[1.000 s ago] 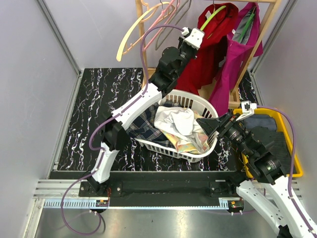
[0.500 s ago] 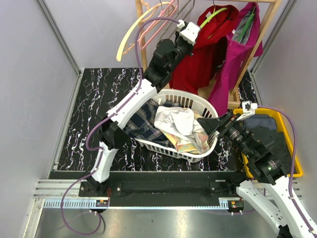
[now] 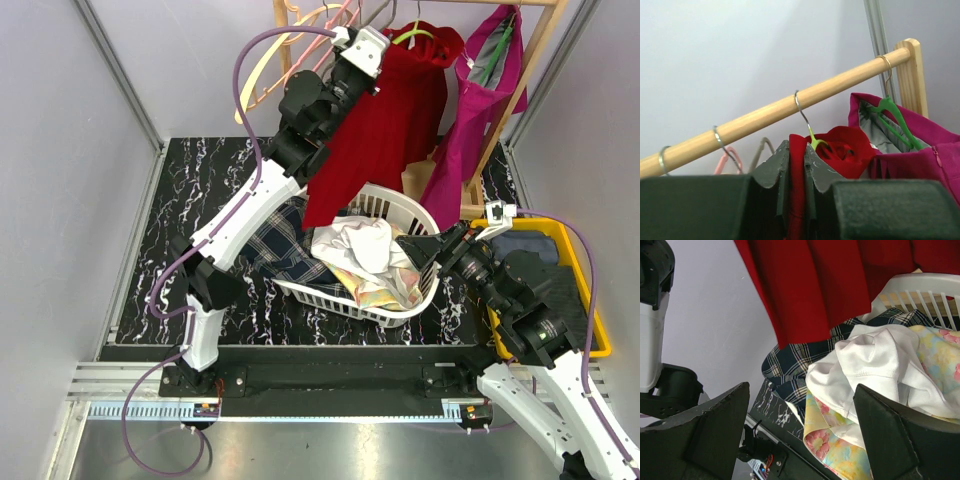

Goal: Remove the skirt from the hanger

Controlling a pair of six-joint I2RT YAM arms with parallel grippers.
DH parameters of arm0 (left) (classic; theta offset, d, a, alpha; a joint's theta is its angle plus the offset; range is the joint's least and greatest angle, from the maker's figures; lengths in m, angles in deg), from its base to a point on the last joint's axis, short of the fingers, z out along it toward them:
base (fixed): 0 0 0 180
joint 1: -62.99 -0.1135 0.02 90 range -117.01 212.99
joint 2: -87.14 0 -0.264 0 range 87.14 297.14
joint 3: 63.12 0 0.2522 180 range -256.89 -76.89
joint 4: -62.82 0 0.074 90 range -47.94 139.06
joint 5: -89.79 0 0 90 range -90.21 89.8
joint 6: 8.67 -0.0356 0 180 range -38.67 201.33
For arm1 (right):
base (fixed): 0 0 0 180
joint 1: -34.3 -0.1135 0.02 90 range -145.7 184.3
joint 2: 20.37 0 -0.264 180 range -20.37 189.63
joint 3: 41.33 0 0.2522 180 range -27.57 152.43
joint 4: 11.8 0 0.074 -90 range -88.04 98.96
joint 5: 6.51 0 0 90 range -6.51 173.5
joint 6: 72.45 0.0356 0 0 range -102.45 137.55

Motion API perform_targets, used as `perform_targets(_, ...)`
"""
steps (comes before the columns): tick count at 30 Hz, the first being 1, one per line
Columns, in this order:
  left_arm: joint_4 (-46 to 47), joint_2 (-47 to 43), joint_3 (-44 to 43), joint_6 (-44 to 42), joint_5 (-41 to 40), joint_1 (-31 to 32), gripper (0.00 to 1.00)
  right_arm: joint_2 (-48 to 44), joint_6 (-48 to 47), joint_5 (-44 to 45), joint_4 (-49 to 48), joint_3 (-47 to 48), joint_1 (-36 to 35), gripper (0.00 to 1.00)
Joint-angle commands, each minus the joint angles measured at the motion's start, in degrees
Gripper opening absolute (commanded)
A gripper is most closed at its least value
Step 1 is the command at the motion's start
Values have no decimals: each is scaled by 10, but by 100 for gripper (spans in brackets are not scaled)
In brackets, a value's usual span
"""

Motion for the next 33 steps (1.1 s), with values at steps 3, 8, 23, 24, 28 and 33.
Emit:
perform_targets(3, 49, -50, 12, 6, -2, -4, 0, 4, -1, 0, -12, 23, 1, 92)
perform_targets(8, 48, -46, 11, 12, -3, -4, 0, 1, -2, 2, -12, 21, 1, 92)
perform_targets(23, 67, -178, 144, 3, -15, -4, 0, 201, -49, 137, -158, 219, 2, 100)
perform_targets(24, 65, -195, 155, 3, -16, -4, 0, 231, -49, 141, -177, 278, 3, 100)
perform_targets(28, 48, -222, 207, 10, -21, -4, 0, 385, -21, 86, -232, 435, 32, 100)
perform_targets(33, 61, -252, 262, 14, -16, -4, 0, 518, 101, -1, -280, 518, 115, 100)
